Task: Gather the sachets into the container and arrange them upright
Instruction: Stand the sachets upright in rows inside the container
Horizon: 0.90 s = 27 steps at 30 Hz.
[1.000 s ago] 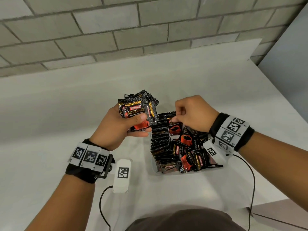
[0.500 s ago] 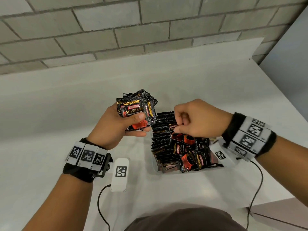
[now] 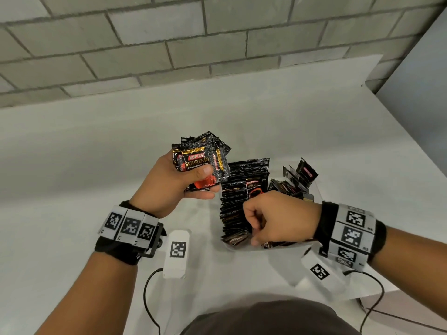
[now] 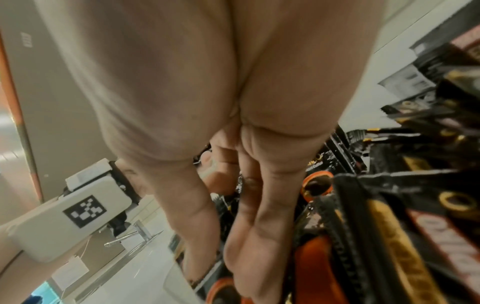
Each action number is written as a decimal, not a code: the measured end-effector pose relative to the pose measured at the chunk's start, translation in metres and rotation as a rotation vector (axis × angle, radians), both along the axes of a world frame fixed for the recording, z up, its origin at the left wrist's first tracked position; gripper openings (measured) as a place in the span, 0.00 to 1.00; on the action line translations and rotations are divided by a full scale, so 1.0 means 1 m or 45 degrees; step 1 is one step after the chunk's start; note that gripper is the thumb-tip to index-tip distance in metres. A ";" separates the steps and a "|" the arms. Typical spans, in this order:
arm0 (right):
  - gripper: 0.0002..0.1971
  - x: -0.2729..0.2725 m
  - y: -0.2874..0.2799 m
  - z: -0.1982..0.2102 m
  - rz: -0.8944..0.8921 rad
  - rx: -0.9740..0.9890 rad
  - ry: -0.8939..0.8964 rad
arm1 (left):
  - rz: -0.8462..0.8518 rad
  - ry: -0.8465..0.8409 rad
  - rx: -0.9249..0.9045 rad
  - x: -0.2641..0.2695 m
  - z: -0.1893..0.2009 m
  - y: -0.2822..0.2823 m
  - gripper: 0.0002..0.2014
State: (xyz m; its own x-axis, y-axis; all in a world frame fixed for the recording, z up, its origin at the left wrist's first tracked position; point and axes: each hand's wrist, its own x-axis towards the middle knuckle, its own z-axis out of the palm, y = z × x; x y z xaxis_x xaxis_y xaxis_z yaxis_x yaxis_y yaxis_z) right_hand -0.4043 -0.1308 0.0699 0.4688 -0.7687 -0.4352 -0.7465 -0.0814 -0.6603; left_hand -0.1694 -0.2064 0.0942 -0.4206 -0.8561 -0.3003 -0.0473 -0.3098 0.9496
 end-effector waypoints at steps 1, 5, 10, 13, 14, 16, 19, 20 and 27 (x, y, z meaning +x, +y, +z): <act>0.17 -0.003 0.000 0.000 0.008 0.022 0.017 | 0.004 0.005 0.000 0.000 0.000 0.000 0.21; 0.16 -0.015 -0.003 0.011 0.022 0.112 0.014 | -0.025 0.014 0.008 -0.002 0.000 0.003 0.21; 0.10 -0.030 -0.016 0.042 -0.164 -0.068 -0.151 | -0.063 0.042 0.057 -0.014 0.005 0.006 0.25; 0.09 -0.032 -0.025 0.063 -0.456 -0.360 -0.390 | -0.147 0.034 0.047 -0.025 0.012 0.009 0.26; 0.11 -0.028 -0.027 0.070 -0.510 -0.422 -0.476 | -0.182 0.034 0.044 -0.028 0.014 0.011 0.26; 0.19 -0.020 -0.029 0.076 -0.497 -0.535 -0.494 | -0.230 0.054 0.050 -0.035 0.017 0.014 0.25; 0.29 -0.013 -0.032 0.071 -0.329 -0.666 -0.279 | -0.230 0.142 0.125 -0.041 0.020 0.018 0.29; 0.29 -0.012 -0.033 0.068 -0.313 -0.671 -0.241 | -0.224 0.157 0.159 -0.042 0.020 0.019 0.30; 0.10 -0.017 -0.031 0.060 -0.568 -0.503 -0.383 | -0.167 0.217 0.300 -0.036 0.019 0.019 0.22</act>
State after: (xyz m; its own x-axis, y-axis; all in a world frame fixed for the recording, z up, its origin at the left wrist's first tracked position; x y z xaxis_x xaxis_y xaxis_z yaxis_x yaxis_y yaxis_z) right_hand -0.4210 -0.1617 0.1294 0.1257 -0.9919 0.0188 -0.5523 -0.0857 -0.8292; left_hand -0.2054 -0.1872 0.1133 -0.5840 -0.7064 -0.3999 0.0521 -0.5243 0.8500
